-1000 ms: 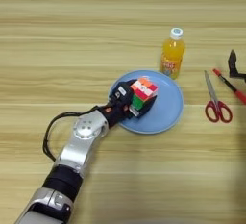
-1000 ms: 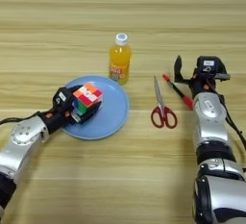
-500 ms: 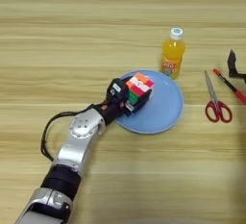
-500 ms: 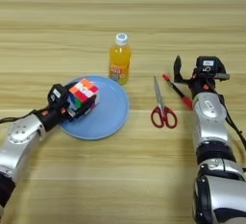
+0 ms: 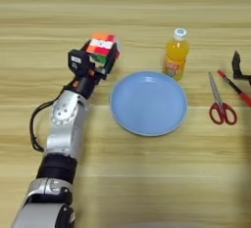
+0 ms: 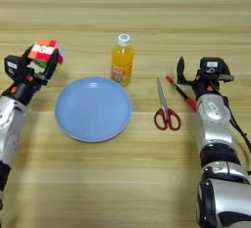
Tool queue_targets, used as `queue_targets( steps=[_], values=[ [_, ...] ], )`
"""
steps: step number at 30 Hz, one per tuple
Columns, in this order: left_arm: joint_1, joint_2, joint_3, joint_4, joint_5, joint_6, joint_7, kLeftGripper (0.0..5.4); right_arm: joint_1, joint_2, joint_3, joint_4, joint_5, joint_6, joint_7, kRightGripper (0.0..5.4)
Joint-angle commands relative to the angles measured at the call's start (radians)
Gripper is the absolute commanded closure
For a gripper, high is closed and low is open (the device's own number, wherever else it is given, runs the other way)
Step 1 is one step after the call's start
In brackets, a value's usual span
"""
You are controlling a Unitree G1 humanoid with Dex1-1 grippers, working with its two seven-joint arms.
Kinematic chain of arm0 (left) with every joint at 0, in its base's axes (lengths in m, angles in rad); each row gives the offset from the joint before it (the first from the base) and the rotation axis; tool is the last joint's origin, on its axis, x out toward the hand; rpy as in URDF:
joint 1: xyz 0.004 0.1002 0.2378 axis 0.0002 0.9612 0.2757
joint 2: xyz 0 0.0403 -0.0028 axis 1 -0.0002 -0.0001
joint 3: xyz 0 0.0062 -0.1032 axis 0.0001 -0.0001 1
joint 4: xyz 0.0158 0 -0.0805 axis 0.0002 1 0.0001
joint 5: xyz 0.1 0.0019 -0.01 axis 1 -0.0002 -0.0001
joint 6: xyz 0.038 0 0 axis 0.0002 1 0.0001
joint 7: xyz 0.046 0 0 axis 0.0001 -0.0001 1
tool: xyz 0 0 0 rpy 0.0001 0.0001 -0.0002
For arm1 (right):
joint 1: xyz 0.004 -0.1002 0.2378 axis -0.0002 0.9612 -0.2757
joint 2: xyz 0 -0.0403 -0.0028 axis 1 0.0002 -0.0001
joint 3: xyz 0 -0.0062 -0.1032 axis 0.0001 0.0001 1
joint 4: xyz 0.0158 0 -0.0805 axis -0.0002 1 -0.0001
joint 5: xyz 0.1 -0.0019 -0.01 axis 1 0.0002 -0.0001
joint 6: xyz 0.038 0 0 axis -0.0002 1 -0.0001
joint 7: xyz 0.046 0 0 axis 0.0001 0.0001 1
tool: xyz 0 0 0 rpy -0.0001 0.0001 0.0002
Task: Move the objects on the table
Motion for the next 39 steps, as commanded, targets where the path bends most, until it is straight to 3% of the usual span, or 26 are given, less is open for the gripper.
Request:
queue_targets(
  steps=[1,12,17,19,34,39],
  values=[
    [-0.038,0.023,0.026,0.091,0.052,0.016,0.087,2.13,-0.007,0.004,0.002,-0.009,-0.003,0.011,-0.002,0.00],
    [-0.068,0.048,0.006,0.232,0.136,0.031,0.168,2.13,-0.007,0.004,0.001,-0.009,-0.001,0.011,-0.001,0.00],
    [-0.071,0.043,0.000,0.246,0.142,0.035,0.158,2.13,-0.008,0.003,0.001,-0.008,-0.001,0.011,0.000,0.00],
    [-0.071,0.041,-0.002,0.245,0.142,0.039,0.158,1.76,-0.008,0.004,0.001,-0.008,-0.001,0.011,0.000,0.00],
    [-0.077,0.040,-0.004,0.248,0.142,0.034,0.163,0.48,-0.010,0.004,0.002,-0.008,-0.001,0.008,0.003,0.00],
    [-0.083,0.041,0.025,0.234,0.130,-0.002,0.198,0.02,-0.001,0.009,0.005,-0.038,0.003,-0.009,0.017,0.00]
  ],
)
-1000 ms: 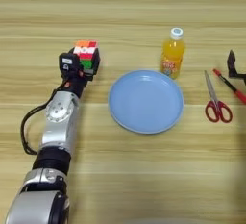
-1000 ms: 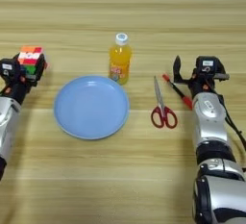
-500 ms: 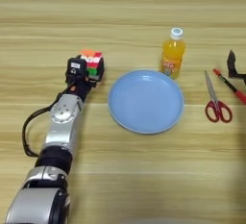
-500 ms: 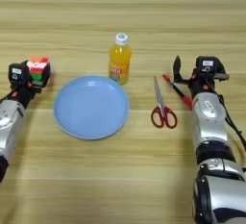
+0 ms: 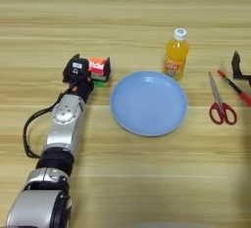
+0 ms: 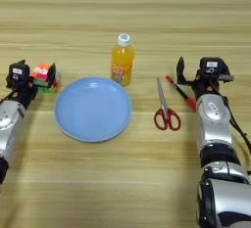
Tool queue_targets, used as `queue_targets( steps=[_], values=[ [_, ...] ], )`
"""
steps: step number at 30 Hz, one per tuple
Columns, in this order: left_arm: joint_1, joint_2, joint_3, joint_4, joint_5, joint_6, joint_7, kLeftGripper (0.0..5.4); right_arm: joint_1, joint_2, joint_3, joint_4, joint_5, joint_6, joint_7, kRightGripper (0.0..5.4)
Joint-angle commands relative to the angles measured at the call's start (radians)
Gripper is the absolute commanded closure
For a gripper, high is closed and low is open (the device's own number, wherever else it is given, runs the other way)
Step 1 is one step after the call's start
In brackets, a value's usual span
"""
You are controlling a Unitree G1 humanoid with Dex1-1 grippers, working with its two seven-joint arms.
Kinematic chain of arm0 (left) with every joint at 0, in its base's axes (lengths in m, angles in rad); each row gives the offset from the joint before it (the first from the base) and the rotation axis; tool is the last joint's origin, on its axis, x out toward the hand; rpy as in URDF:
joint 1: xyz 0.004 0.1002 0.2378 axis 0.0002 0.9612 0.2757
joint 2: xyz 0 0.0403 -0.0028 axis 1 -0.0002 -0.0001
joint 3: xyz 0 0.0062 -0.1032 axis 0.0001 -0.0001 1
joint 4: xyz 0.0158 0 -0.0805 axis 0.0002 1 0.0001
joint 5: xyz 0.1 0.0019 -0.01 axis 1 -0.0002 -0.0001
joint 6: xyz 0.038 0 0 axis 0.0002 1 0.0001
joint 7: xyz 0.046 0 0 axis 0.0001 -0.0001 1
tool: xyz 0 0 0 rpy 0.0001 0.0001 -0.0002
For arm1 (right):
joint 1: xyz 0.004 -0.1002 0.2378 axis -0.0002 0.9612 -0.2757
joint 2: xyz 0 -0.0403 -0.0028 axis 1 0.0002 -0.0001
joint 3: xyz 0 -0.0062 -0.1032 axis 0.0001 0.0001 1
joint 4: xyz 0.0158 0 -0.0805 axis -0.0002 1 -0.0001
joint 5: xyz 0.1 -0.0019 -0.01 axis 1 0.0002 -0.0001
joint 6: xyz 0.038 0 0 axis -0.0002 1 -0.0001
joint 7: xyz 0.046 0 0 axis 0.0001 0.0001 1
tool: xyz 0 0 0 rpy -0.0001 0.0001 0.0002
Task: Move the objects on the table
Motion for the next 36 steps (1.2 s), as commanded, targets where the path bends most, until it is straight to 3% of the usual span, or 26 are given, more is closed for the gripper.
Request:
queue_targets(
  steps=[1,14,20,27,36],
  values=[
    [-0.026,0.006,0.027,-0.011,-0.005,-0.032,0.038,0.02,0.001,0.009,0.007,-0.043,0.003,-0.013,0.020,0.00],
    [-0.047,0.011,0.056,0.028,0.003,-0.041,0.079,0.02,0.090,0.037,0.064,-0.226,0.033,-0.033,0.208,0.00],
    [-0.052,0.007,0.053,0.037,0.008,-0.044,0.087,0.02,0.142,0.008,0.095,-0.325,0.044,0.035,0.300,0.00],
    [-0.057,0.005,0.049,0.047,0.012,-0.046,0.094,0.02,0.189,-0.020,0.115,-0.418,0.099,0.150,0.435,0.00],
    [-0.060,0.002,0.044,0.056,0.017,-0.048,0.103,0.02,0.223,-0.017,0.179,-0.553,0.125,0.266,0.539,0.00]
  ],
)
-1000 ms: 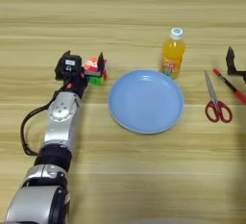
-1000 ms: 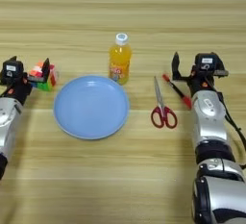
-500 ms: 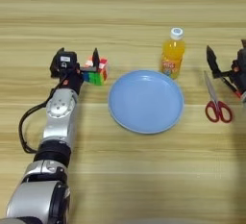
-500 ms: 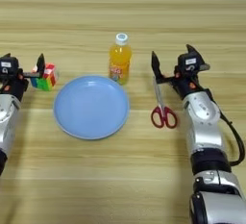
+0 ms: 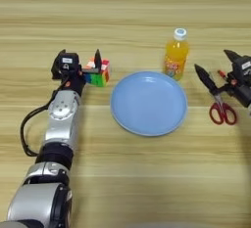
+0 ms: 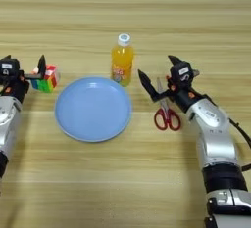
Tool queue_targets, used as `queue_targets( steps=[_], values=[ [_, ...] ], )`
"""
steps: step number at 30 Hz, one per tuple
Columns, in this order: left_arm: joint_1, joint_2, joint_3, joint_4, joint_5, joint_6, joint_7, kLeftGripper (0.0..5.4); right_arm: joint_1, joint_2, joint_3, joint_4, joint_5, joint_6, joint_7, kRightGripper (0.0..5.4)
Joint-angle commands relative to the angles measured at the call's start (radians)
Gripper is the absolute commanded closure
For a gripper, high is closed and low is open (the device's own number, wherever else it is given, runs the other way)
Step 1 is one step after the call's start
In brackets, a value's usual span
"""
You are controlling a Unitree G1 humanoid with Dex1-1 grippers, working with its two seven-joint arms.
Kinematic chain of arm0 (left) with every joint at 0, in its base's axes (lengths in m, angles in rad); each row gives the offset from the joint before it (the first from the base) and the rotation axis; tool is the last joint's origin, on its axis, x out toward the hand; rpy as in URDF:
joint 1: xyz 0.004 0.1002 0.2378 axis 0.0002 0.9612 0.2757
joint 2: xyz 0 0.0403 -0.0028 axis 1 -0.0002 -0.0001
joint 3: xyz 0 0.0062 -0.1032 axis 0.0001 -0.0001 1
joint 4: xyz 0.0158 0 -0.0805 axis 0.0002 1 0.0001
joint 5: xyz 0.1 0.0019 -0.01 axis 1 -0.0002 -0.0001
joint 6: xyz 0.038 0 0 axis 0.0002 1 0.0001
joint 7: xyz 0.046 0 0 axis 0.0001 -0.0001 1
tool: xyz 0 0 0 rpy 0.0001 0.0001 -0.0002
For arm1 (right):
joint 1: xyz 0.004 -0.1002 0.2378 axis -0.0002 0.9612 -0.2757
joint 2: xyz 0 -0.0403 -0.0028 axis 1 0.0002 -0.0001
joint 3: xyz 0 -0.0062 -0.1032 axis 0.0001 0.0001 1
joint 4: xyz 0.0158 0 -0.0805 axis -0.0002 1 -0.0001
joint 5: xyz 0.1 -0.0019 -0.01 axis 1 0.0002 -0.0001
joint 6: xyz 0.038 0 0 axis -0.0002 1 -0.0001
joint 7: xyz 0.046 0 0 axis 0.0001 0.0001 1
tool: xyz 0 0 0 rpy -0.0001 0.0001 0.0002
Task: Move the objects on the table
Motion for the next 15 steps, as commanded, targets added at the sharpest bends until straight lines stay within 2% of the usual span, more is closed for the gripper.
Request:
queue_targets(
  steps=[1,7,15],
  values=[
    [-0.017,0.001,-0.008,0.010,0.015,-0.006,0.011,0.02,0.002,-0.002,0.020,-0.058,0.021,0.058,0.035,0.00],
    [-0.015,-0.002,-0.014,0.009,0.015,-0.006,0.014,0.02,-0.030,0.013,0.044,-0.079,0.019,0.103,0.049,0.00],
    [-0.013,-0.005,-0.018,0.006,0.014,-0.006,0.016,0.02,-0.110,0.031,0.046,-0.005,0.009,0.114,0.034,0.00]
  ],
)
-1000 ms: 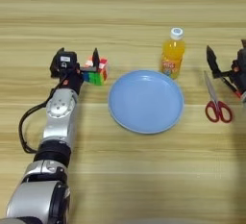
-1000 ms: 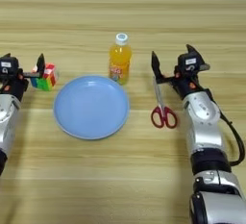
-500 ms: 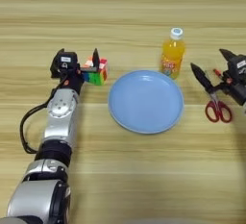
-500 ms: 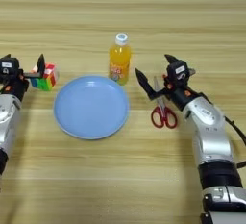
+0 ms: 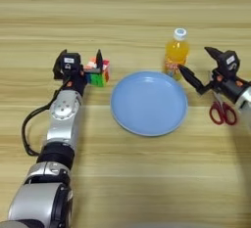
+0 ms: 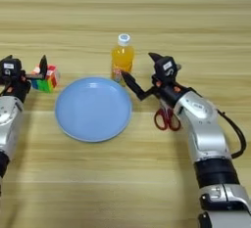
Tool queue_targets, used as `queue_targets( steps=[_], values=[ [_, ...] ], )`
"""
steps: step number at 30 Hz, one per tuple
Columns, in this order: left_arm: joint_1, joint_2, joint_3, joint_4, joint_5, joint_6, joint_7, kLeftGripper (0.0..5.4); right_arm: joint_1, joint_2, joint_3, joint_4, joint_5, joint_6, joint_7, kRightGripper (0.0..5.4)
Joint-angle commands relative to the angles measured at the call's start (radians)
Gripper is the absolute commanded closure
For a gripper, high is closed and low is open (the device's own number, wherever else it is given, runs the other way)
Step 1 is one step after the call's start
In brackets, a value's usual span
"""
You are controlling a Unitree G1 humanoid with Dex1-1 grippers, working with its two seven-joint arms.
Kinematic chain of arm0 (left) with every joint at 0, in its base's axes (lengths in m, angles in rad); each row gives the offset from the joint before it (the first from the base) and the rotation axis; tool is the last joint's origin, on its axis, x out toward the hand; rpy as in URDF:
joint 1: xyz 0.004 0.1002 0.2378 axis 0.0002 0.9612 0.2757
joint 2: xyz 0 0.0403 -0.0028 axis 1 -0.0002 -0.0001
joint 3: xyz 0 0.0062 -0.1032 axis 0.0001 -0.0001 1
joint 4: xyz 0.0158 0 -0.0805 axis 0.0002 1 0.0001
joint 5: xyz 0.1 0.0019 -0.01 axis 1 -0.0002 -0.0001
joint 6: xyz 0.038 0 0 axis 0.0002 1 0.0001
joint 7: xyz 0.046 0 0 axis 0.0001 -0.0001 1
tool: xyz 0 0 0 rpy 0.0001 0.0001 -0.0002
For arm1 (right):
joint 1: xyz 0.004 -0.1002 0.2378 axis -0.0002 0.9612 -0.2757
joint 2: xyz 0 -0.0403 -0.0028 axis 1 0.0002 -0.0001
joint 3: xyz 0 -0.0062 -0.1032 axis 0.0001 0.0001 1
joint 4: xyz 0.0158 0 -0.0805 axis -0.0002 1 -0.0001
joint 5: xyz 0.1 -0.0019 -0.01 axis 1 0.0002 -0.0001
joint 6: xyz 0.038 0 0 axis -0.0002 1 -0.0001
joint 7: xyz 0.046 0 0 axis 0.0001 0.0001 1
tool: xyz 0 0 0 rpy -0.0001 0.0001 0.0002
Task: Move the objects on the table
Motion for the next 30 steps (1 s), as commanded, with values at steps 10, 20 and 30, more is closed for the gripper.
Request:
queue_targets(
  steps=[10,20,30],
  values=[
    [-0.013,-0.002,-0.008,0.007,0.011,-0.003,0.010,0.02,-0.132,0.009,0.018,0.112,-0.025,0.027,0.007,0.00],
    [-0.010,-0.002,-0.010,0.004,0.011,-0.002,0.010,0.02,-0.216,0.049,0.048,0.229,-0.053,0.007,0.005,0.00],
    [-0.007,-0.005,-0.011,-0.003,0.011,-0.001,0.011,0.02,-0.327,0.080,0.031,0.440,-0.079,-0.074,-0.014,0.00]
  ],
)
